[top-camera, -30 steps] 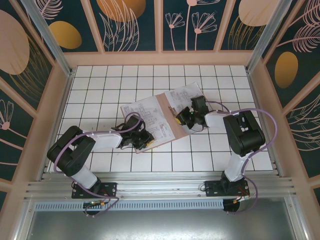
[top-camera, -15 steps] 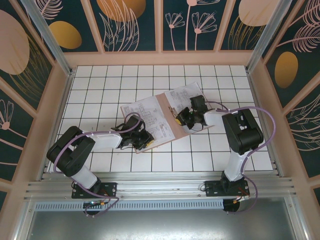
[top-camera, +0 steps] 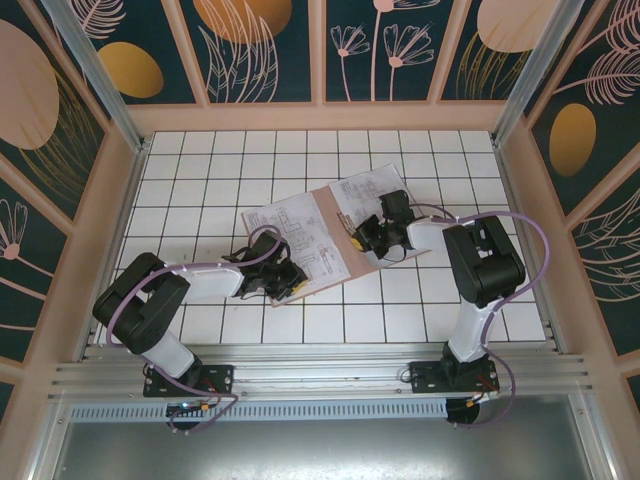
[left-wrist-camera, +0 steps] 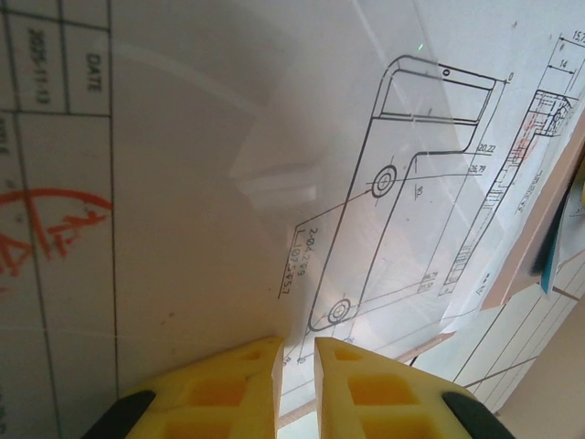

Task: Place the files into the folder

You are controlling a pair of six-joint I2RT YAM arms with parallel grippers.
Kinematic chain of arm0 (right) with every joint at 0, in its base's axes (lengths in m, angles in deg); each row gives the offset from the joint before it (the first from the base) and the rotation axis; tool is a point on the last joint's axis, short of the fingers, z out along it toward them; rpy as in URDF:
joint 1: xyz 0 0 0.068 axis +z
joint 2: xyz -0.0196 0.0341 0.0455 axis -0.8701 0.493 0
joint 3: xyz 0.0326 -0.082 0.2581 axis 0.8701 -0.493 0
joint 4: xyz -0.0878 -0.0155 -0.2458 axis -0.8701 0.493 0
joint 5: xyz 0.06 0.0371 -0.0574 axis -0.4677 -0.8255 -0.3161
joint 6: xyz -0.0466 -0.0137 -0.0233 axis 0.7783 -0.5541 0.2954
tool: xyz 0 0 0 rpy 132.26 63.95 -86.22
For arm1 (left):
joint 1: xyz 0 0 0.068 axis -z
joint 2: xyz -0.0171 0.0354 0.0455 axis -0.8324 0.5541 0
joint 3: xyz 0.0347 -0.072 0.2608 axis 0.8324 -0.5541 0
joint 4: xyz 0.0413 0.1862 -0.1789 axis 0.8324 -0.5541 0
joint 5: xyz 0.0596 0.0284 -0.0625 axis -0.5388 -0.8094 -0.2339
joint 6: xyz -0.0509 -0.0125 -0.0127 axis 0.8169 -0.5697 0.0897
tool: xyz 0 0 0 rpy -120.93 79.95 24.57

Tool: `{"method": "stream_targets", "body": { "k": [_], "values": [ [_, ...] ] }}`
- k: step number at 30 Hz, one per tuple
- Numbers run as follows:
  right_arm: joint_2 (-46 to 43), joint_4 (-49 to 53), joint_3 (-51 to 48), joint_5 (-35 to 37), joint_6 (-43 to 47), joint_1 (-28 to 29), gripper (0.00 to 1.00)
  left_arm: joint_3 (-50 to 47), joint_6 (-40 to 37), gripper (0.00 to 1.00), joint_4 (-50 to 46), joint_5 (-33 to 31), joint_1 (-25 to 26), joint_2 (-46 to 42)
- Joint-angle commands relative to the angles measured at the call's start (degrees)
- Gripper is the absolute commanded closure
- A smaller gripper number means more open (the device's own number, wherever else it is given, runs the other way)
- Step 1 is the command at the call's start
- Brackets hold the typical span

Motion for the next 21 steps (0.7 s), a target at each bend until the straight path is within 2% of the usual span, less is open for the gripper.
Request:
{"method": "stream_targets", "body": {
  "k": [1,12,21],
  "values": [
    [5.2,15.0,-2.3,11.5,-1.7,-2.0,1.00,-1.6,1.0,0.82,-4.6,-2.0,0.3,-0.3],
    [7.9,21.8,2.0,13.5,-1.3,1.4,1.00,-0.6,0.8,0.82,-3.6,-1.3,0.2,0.9],
    [4.9,20.5,3.6,11.3,-2.4,3.1,1.00,0.0,0.5,0.82,-2.8,-0.6,0.2,2.2]
  ]
}}
